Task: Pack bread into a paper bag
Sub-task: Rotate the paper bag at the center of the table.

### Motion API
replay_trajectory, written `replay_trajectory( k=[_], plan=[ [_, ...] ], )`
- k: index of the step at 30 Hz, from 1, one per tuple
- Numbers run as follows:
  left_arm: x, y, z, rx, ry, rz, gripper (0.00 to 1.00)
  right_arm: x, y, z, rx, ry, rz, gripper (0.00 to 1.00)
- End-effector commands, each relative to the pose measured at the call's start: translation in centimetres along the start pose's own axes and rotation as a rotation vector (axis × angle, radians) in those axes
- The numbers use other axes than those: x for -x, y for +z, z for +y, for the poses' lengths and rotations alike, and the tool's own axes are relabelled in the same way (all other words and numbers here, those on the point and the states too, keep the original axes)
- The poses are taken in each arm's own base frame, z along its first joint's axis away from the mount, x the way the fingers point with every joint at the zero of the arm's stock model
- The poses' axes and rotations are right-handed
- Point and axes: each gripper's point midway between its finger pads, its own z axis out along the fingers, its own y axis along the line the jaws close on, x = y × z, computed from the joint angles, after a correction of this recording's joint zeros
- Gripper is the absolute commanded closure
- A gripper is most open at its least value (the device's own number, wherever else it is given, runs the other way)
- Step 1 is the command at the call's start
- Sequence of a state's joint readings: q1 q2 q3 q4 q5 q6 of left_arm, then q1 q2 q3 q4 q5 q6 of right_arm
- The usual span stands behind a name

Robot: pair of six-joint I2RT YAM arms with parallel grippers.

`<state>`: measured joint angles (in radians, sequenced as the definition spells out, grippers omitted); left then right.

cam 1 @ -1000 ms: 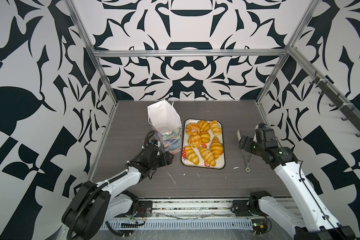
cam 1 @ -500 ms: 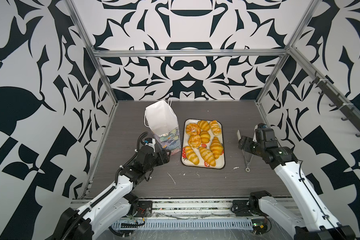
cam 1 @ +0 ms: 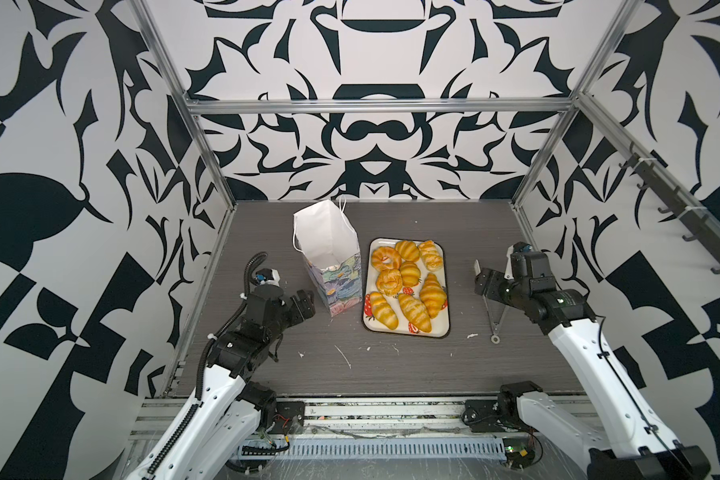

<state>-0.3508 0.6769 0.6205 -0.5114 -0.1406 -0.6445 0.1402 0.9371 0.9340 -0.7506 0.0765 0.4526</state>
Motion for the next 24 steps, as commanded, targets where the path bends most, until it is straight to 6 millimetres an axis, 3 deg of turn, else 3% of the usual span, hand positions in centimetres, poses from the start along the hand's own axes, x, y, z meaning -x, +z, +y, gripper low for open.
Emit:
replay_trajectory(
  k=[1,7,10,15,16,18,24],
  plan=[
    [1.6,-0.7,0.9,0.023,-0.006,0.027,0.06,1.7,-1.3,1.0,0.041,-0.013,-0.058,0.08],
    [9.4,-1.2,1.0,-0.09,-0.145,-0.045,0.08,2.1,-1.7,1.2,0.044,-0.016,-0.059,0.09],
    [13.3,-0.8,-0.4,-0.188,-0.16,-0.026,0.11,2.1,-1.6,1.4,0.043,-0.024,-0.043,0.09],
    [17.8,0.3,-4.0,-0.308,-0.122,0.063,0.14,2.2,-1.1,1.9,0.06,-0.025,-0.029,0.09],
    [18.2,1.2,-4.1,-0.312,-0.125,0.095,0.14,2.2,-1.0,1.9,0.059,-0.023,-0.027,0.09],
    [19.4,1.6,-5.1,-0.304,-0.071,0.096,0.2,2.3,-0.8,2.0,0.06,-0.024,-0.029,0.1],
    [21.3,3.3,-5.4,-0.267,0.008,0.134,0.37,2.3,-0.2,2.4,0.07,-0.03,-0.015,0.1]
  ],
)
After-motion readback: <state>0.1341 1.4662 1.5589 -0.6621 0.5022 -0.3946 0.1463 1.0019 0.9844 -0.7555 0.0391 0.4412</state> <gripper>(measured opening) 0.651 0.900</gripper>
